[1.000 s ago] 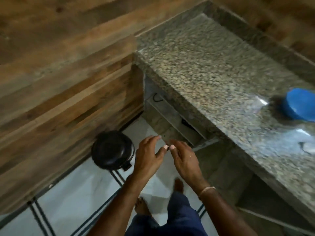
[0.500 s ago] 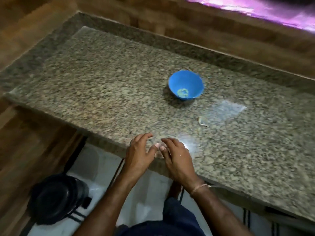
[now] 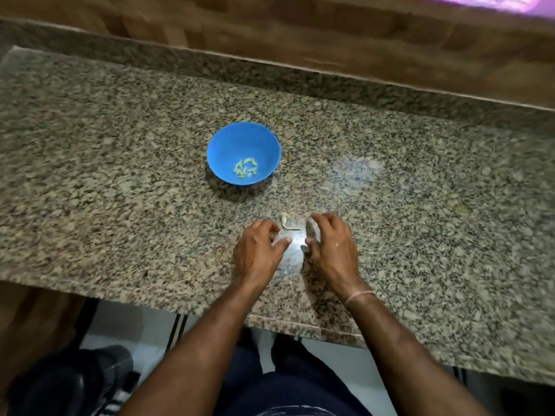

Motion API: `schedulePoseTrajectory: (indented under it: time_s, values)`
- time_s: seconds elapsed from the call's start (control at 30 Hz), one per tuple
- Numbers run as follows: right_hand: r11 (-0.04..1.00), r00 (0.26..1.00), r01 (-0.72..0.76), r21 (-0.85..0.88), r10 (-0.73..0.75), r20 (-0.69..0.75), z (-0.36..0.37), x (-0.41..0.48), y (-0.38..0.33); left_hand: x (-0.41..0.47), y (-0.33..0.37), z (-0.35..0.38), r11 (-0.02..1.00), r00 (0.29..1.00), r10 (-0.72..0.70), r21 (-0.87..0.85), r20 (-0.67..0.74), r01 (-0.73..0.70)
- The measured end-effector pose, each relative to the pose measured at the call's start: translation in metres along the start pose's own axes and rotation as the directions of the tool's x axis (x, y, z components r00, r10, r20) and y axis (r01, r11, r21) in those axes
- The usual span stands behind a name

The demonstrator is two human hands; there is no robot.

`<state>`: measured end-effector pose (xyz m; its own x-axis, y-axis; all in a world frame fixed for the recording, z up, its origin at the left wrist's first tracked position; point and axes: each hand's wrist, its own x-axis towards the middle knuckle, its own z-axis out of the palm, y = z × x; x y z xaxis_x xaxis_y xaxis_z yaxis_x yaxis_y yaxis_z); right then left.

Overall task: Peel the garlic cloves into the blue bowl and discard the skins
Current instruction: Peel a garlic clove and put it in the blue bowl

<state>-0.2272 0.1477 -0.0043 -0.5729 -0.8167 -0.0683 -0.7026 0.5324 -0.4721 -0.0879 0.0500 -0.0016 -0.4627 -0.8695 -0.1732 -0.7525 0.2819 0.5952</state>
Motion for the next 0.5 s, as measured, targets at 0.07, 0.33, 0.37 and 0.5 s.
schedulePoseTrajectory:
  time_s: [0.07, 0.33, 0.37, 0.5]
  values:
    - [0.999, 0.999, -0.013, -0.035, 0.015, 0.051, -0.001, 0.012, 0.001, 0.004, 0.001, 0.009, 0.998, 0.999, 0.045, 0.038, 0.018, -0.046]
    - [0.992, 0.995, -0.019, -0.126, 0.032, 0.099, 0.008, 0.020, -0.007, 0.001, -0.012, 0.014, 0.984, 0.988, 0.155, 0.086, 0.018, -0.156]
    - [0.992, 0.995, -0.020, -0.126, 0.031, 0.090, 0.010, 0.019, -0.007, 0.001, -0.013, 0.013, 0.986, 0.988, 0.152, 0.073, 0.002, -0.152]
    - [0.994, 0.996, -0.023, -0.107, 0.033, 0.088, 0.011, 0.019, -0.004, 0.014, -0.004, -0.012, 0.992, 0.991, 0.049, -0.106, -0.122, -0.062]
